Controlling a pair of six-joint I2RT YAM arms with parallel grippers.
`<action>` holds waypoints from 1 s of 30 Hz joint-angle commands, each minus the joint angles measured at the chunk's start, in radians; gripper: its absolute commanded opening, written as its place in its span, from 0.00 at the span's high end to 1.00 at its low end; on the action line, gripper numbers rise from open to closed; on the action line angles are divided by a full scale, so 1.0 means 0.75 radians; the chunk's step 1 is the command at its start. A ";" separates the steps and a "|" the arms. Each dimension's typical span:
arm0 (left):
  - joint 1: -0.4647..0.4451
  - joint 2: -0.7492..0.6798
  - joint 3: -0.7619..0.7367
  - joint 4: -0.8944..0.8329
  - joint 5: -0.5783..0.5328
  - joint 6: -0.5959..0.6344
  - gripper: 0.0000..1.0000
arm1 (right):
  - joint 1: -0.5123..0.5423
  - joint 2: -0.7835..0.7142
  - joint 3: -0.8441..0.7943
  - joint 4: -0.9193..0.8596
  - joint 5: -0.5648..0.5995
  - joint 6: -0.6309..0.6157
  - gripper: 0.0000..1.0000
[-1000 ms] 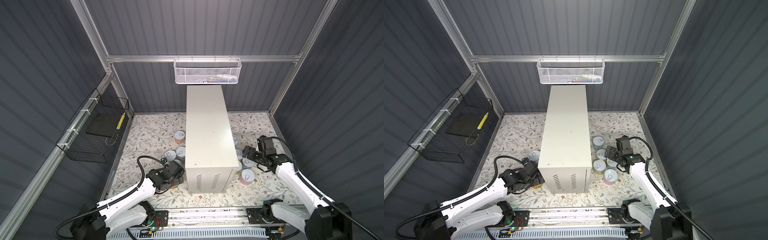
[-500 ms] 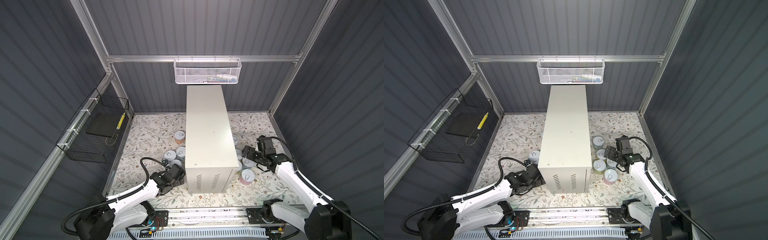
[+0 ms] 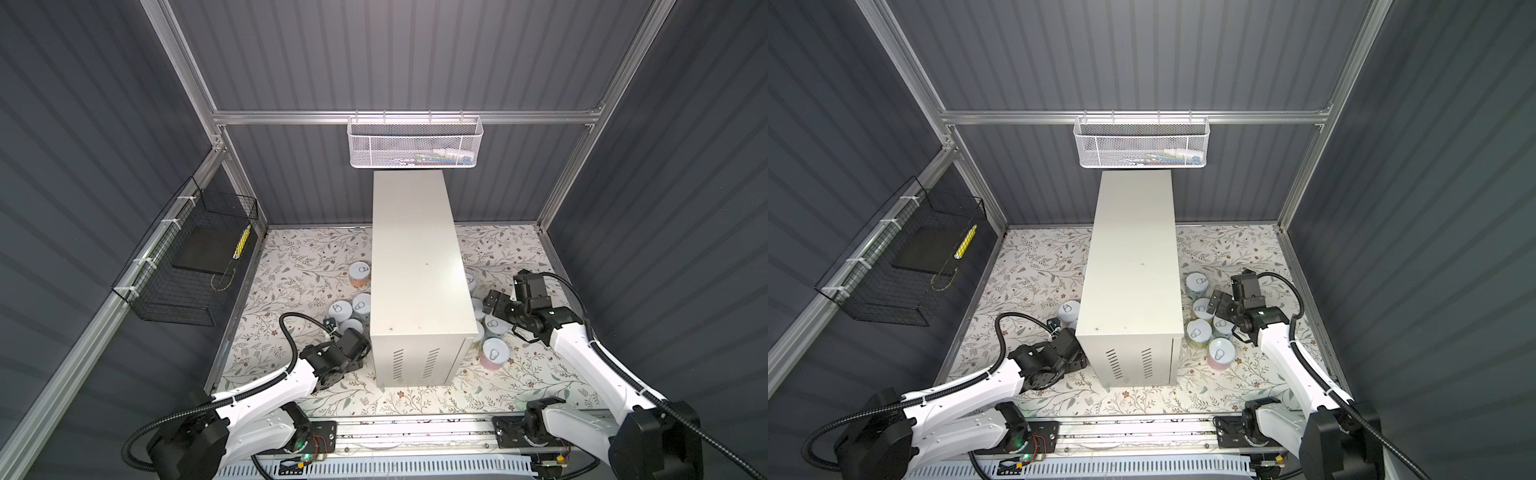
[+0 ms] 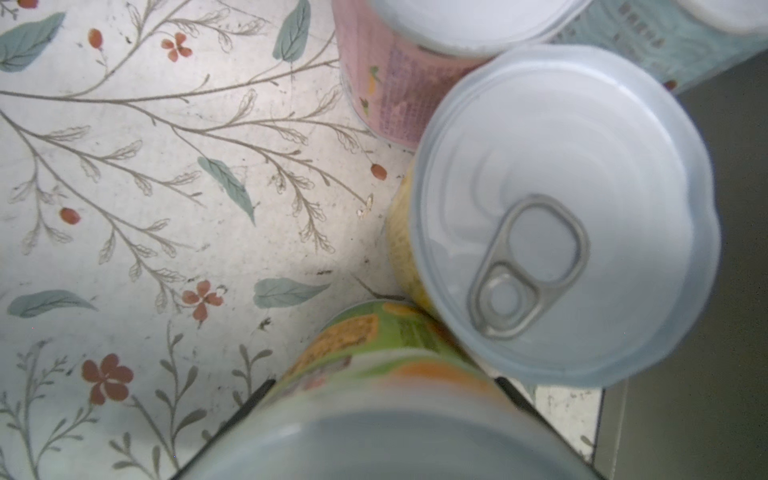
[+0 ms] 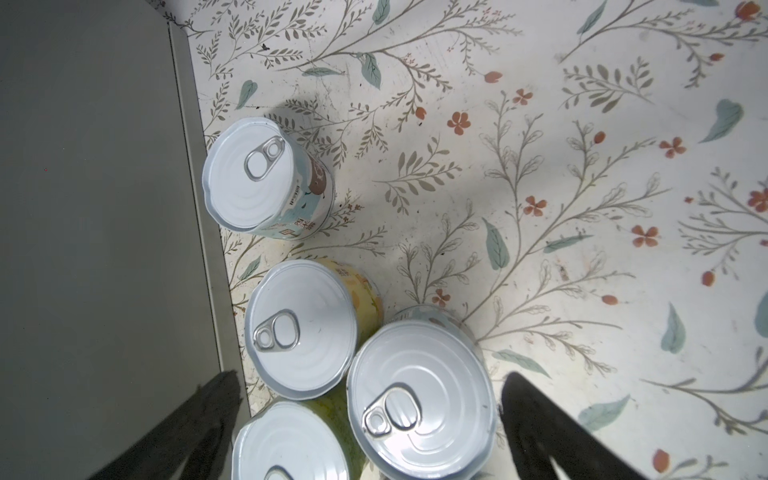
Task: Place and organize the canned foods onto the counter
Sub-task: 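Close the left gripper around the green-orange labelled can and lift it, then carry the held can up and over onto the cabinet top with the left gripper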
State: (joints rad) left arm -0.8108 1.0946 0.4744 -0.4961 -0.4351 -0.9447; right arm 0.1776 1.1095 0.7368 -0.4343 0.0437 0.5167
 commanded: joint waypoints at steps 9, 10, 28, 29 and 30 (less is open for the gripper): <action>-0.002 0.069 0.381 -0.322 0.019 0.202 1.00 | 0.005 0.005 0.011 0.002 -0.033 0.011 0.01; -0.002 0.090 0.433 -0.375 0.006 0.216 1.00 | 0.005 0.004 0.010 0.008 -0.037 0.012 0.01; 0.136 0.124 1.030 -0.803 -0.032 0.456 1.00 | 0.005 0.083 0.035 0.053 -0.081 0.021 0.01; 0.153 0.119 1.053 -0.824 -0.041 0.473 1.00 | 0.006 0.084 0.036 0.053 -0.090 0.023 0.01; 0.183 0.113 1.084 -0.856 -0.057 0.497 1.00 | 0.007 0.078 0.040 0.054 -0.102 0.027 0.01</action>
State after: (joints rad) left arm -0.7105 1.2087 1.2079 -1.0576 -0.4221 -0.6365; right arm 0.1776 1.1721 0.7372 -0.3958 -0.0063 0.5243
